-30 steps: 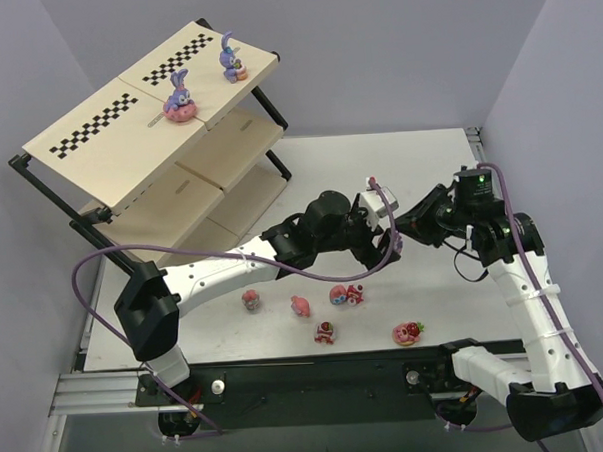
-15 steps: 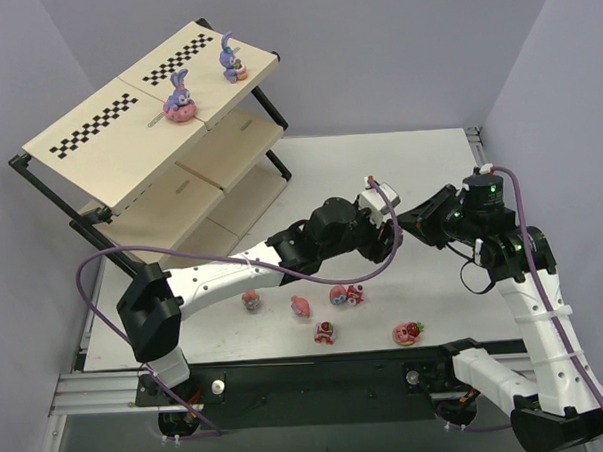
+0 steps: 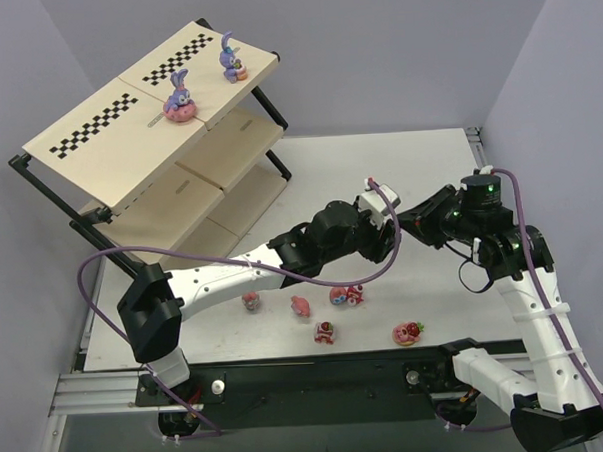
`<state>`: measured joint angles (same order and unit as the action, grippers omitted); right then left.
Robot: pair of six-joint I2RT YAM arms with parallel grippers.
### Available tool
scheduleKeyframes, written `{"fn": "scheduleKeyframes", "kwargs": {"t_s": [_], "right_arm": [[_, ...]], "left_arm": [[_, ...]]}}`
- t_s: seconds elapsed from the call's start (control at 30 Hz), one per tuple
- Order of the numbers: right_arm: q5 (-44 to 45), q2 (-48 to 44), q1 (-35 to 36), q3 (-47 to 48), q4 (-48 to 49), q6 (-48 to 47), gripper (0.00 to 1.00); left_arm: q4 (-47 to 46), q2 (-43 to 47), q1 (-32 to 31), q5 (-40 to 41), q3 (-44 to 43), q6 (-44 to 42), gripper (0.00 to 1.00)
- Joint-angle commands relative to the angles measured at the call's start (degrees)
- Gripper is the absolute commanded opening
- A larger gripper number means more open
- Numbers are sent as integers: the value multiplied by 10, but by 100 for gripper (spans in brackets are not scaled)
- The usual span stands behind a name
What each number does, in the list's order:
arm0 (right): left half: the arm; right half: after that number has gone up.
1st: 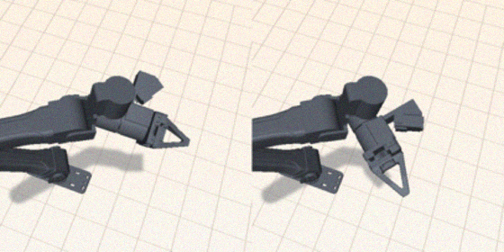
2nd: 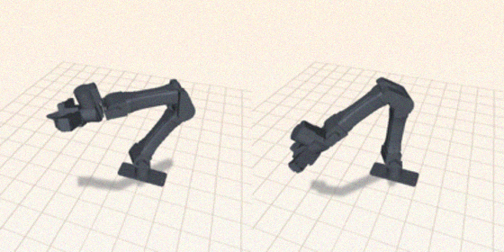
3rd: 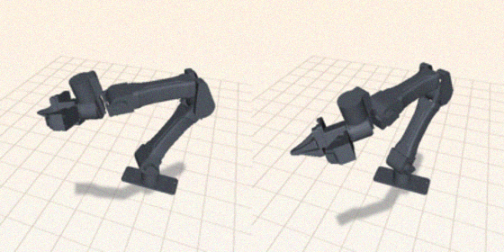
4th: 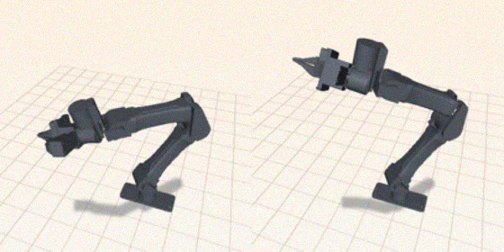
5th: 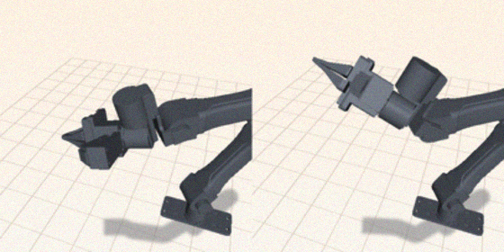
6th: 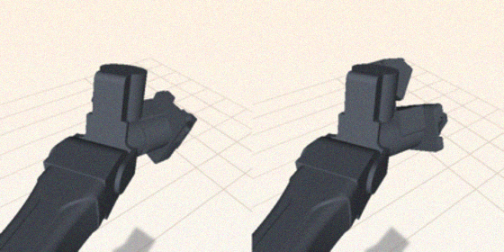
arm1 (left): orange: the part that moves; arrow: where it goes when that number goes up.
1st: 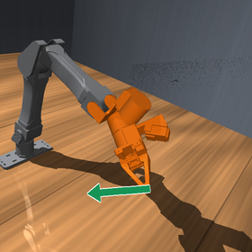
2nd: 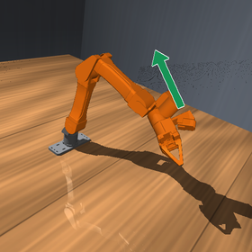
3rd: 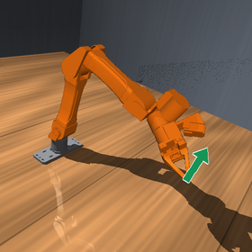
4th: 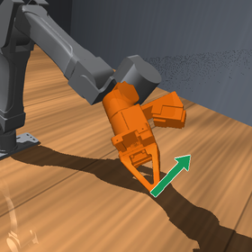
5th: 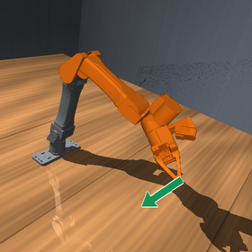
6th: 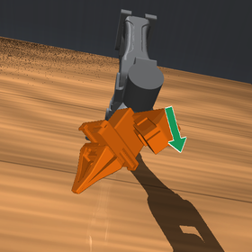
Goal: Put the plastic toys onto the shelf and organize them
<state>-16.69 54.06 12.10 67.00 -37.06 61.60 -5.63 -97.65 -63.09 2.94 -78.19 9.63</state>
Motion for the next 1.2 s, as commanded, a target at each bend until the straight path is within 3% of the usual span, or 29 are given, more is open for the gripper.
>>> {"fn": "scheduleKeyframes", "kwargs": {"t_s": [0.0, 0.17, 0.3, 0.5, 0.67, 0.9, 1.17], "right_arm": [[-34, -4, 10, 0, 0, 10, 21], [-28, -3, 6, 11, 0, -1, 50], [-19, -1, -8, 31, 0, -14, 62], [-18, 3, -41, 44, 0, -32, 64], [-26, 12, -57, 29, 0, -39, 62], [-31, 35, -59, 11, 5, -46, 61], [-48, 65, -57, 26, 5, -61, 59]], "left_arm": [[-4, 21, 2, 20, -14, 7, 0], [25, 55, 10, 23, -11, 7, 0], [54, 104, 36, 4, -11, 18, 0], [176, 192, 96, -29, -54, 8, 0], [301, 253, 206, -187, -127, 31, 0], [444, 306, 256, -189, -242, 34, 0], [600, 307, 329, -117, -397, 29, 0]]}}
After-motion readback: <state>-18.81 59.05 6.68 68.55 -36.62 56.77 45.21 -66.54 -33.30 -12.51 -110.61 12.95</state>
